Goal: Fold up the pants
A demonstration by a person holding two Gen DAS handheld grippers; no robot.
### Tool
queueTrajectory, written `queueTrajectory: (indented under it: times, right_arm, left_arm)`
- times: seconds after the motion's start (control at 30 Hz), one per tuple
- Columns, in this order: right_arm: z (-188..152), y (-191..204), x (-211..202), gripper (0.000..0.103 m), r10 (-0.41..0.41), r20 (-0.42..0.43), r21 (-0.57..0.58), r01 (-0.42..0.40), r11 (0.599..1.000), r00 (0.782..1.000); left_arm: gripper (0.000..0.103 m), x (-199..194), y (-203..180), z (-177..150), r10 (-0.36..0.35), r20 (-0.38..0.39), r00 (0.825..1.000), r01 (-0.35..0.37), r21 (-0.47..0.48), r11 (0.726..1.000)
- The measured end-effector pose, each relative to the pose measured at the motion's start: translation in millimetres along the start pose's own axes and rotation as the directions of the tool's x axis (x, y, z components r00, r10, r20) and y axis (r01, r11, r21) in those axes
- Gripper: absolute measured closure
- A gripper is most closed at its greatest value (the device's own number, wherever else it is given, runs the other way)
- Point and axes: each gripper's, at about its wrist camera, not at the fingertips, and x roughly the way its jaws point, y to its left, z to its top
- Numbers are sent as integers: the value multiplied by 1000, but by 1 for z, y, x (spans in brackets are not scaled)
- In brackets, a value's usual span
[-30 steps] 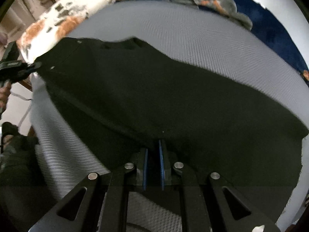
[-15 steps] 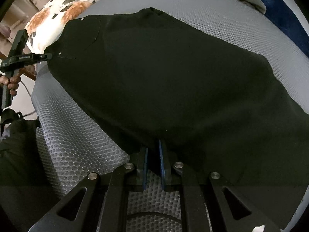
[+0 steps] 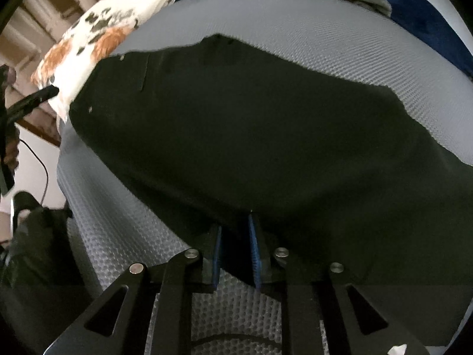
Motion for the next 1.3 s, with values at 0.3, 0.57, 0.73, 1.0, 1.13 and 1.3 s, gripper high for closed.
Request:
queueTrajectory:
  times: [0.3,0.57,0.73,1.0,1.13,1.3]
  right_arm:
    - [14,3,-10,90,-2,28,0,2,1000,1000]
    - [19,-3,-23,90,40,75,14,-41,999,996]
    - [19,-10,-31,85,76,109,47,-82,996,991]
    - [-26,-108,-88,63,-53,296,382,-67,922,954]
    - [-86,-185,-103,62,-159,293,641,-70,765,943]
    - [-148,-250,-111,62,-234,282,809,-99,579,930]
  left_arm:
    - [37,30,-168,18,-324,-89,942,335,322,886]
    - [37,44,-260,14,-347,-119,930,358,494,792]
    - [96,64,-302,6,-326,-192,926,375,566,734]
    - [99,72,-304,4,-327,-229,917,399,534,745]
    - [99,71,-301,7,-339,-220,914,405,503,764]
    - [99,71,-298,10,-345,-217,913,408,483,775]
